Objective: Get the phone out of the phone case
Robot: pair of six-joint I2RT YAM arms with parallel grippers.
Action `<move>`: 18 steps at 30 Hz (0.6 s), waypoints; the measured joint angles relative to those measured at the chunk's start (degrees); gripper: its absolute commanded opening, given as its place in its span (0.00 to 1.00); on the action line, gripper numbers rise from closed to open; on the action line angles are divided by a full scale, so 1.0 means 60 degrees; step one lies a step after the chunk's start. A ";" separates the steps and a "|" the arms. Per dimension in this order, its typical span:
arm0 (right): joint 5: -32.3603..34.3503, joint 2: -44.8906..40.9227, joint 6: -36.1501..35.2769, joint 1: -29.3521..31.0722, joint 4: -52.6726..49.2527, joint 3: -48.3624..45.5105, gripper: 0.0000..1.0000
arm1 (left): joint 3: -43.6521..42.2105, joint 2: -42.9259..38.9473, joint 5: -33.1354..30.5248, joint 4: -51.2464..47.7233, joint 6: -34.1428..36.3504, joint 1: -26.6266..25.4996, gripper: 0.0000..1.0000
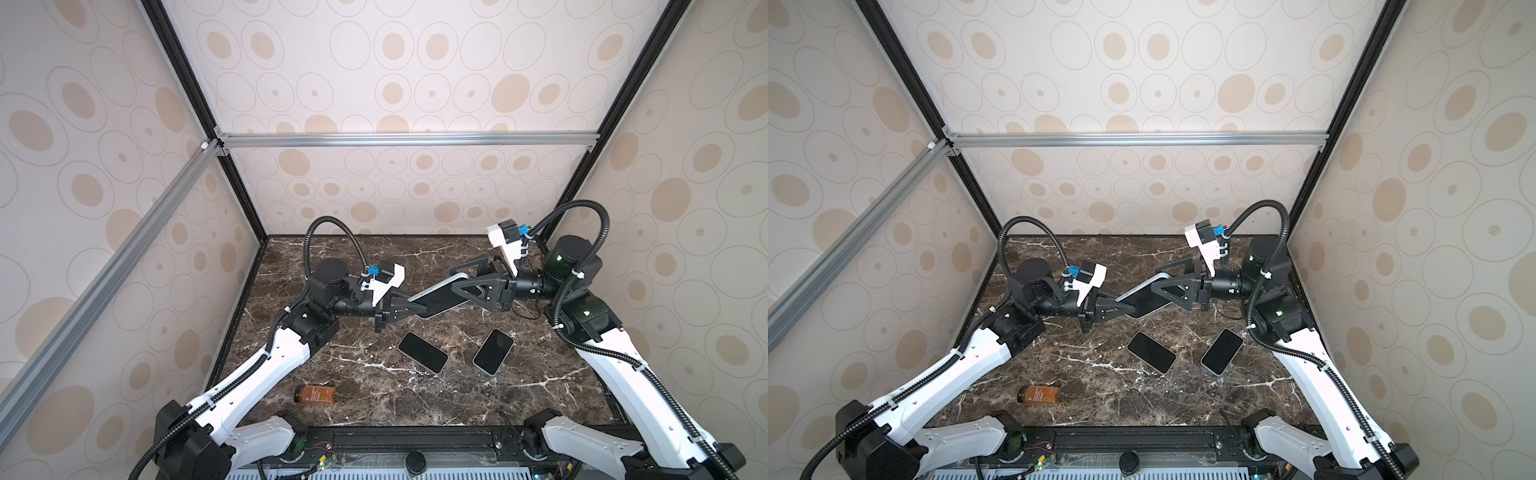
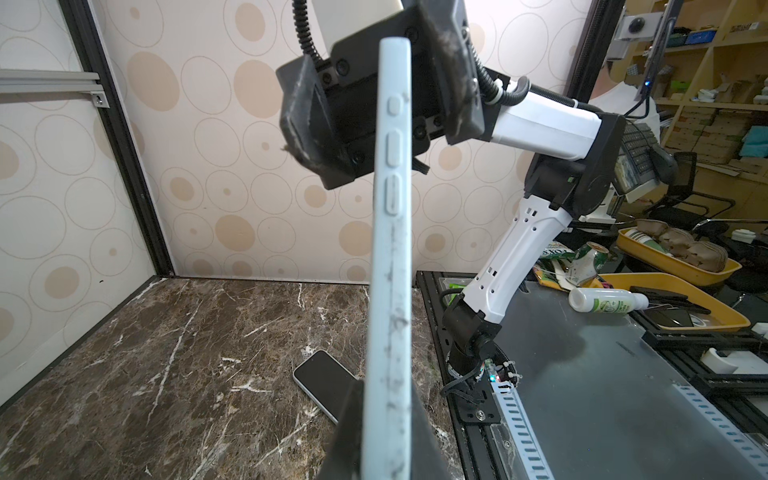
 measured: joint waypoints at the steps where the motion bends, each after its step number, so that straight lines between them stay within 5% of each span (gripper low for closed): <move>1: -0.0007 0.0018 0.0040 0.0000 0.0007 0.0000 0.58 | 0.0000 0.0000 0.0000 0.0000 0.0000 0.0000 0.00; 18: -0.0069 0.0084 0.0430 0.0058 0.0255 0.0000 0.57 | 0.0000 0.0000 0.0000 -0.0142 0.0044 0.0000 0.00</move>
